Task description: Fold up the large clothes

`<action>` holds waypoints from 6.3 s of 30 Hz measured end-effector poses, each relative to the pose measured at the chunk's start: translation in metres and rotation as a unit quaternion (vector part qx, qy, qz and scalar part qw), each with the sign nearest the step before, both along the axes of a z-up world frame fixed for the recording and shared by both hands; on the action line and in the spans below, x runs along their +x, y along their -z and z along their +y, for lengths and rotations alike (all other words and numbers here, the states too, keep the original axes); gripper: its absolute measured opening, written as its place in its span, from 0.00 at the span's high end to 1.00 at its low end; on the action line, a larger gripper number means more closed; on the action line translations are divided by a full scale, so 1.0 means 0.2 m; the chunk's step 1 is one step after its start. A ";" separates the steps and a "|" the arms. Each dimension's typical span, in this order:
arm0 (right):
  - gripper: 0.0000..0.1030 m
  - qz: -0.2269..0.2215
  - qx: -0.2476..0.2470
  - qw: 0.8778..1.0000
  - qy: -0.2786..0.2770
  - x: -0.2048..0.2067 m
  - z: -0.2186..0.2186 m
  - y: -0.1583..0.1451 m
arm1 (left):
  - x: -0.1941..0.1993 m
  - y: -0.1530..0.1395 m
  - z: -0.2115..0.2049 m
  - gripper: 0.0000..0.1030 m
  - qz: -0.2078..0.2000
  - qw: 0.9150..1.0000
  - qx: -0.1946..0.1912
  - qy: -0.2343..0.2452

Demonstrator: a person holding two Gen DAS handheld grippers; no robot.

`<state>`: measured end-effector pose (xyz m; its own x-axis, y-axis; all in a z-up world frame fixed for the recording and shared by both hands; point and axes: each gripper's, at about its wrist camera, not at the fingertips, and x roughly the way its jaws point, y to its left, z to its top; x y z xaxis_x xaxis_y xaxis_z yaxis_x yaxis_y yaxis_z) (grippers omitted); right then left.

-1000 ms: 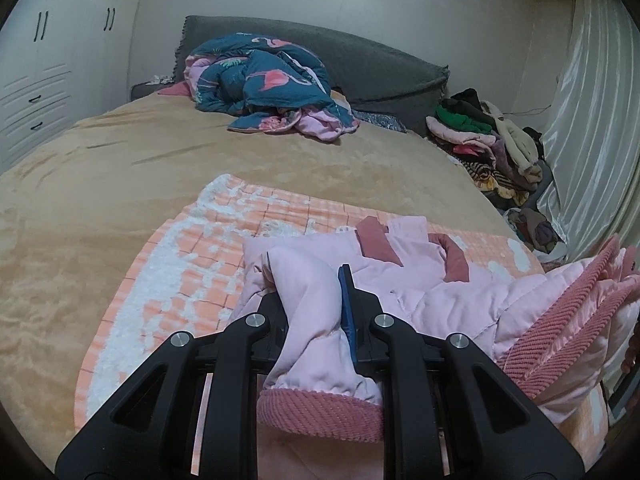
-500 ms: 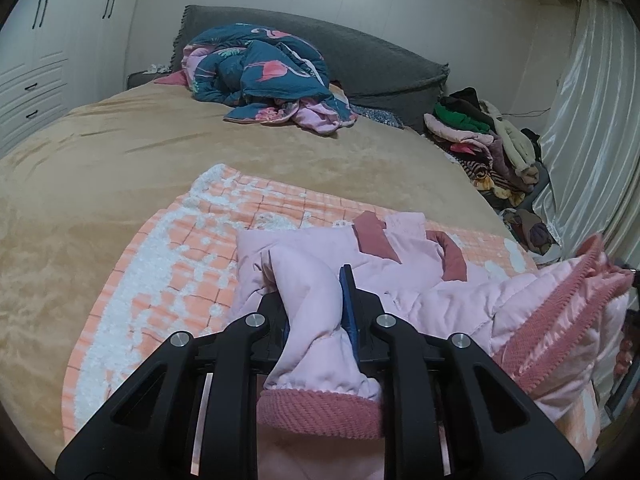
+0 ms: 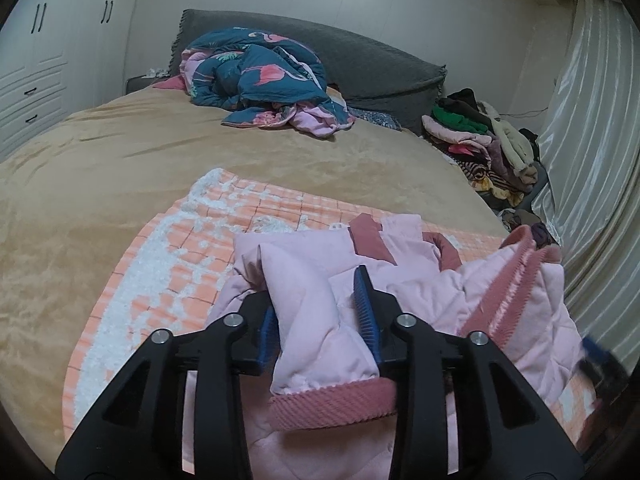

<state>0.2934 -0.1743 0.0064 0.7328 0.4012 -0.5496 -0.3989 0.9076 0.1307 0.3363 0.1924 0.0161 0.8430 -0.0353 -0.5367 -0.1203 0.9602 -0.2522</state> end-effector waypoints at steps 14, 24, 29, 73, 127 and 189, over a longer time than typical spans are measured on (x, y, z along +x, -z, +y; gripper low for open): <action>0.04 0.005 0.031 0.995 0.093 -0.09 -0.23 0.07 | -0.19 -0.20 -0.05 0.15 -0.066 0.997 0.035 -0.005; 0.04 0.008 0.003 0.987 0.162 -0.06 -0.49 0.07 | -0.22 -0.08 0.02 0.09 -0.027 0.998 0.041 -0.031; 0.04 0.030 -0.059 0.980 0.190 0.06 -0.53 0.14 | -0.23 0.11 0.05 0.09 0.025 0.998 0.045 -0.020; 0.75 0.071 0.032 0.973 0.216 0.65 -0.60 0.16 | 0.11 0.28 0.00 0.81 0.040 0.997 0.057 -0.034; 0.17 0.119 -0.096 0.988 0.014 0.88 0.52 0.21 | 0.16 0.17 0.03 0.37 0.042 0.998 0.011 -0.043; 0.04 -0.036 0.060 0.986 0.151 -0.22 -0.34 -0.13 | -0.31 0.08 -0.20 0.09 0.053 0.998 0.042 -0.007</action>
<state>0.2491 -0.2422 0.0328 0.8638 0.2187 -0.4540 -0.1257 0.9660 0.2260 0.2735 0.1524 0.0001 0.7810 0.0252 -0.6240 -0.1565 0.9752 -0.1566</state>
